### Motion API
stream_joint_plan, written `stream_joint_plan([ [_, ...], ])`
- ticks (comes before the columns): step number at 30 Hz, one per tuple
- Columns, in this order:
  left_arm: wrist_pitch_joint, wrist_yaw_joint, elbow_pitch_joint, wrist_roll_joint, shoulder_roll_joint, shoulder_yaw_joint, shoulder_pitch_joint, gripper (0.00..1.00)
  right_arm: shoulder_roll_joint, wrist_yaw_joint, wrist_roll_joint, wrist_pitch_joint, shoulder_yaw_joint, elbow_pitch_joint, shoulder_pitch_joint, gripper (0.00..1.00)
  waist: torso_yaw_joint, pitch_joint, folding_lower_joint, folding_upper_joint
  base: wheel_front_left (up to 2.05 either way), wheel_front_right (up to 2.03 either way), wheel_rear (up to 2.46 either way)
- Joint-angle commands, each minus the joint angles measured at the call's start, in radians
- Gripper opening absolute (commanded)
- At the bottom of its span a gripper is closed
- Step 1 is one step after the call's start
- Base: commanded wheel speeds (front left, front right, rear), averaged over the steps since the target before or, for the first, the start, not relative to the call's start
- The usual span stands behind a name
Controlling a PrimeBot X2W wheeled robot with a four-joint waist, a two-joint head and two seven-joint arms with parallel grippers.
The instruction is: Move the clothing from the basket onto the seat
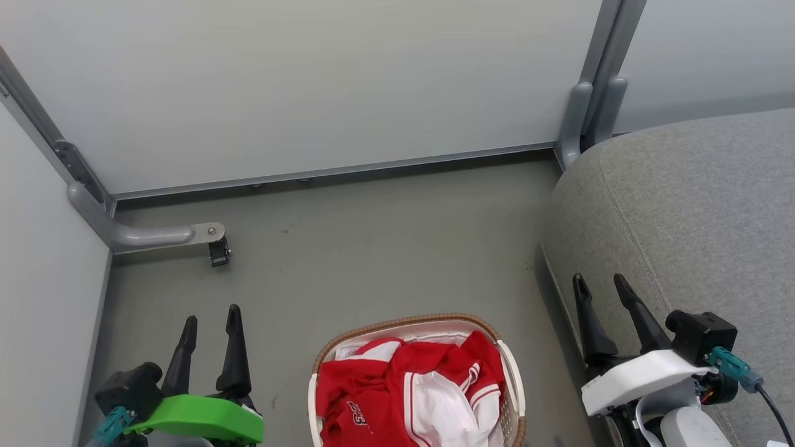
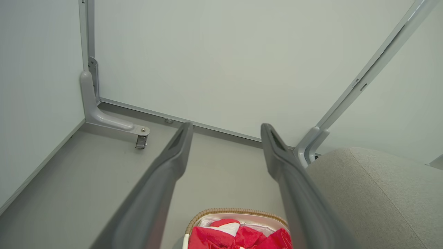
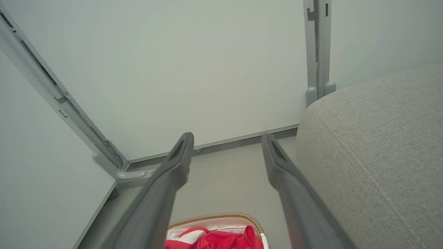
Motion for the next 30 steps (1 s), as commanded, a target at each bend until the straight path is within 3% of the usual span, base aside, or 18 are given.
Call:
stream_joint_plan([
  [1, -0.011, -0.004, 0.0, 0.024, 0.008, 0.0, 0.004, 1.0, -0.006, 0.0, -0.023, -0.011, 0.003, -0.01, -0.008, 1.0, 0.0, 0.0, -0.0001, 0.0015, 0.0, 0.0, 0.0],
  [30, -0.065, -0.006, 0.047, 0.196, 0.01, -0.021, 0.006, 1.0, -0.009, 0.0, -0.233, -0.066, 0.027, -0.021, -0.012, 1.0, 0.005, 0.005, -0.0001, 0.0019, 0.0, 0.0, 0.0],
])
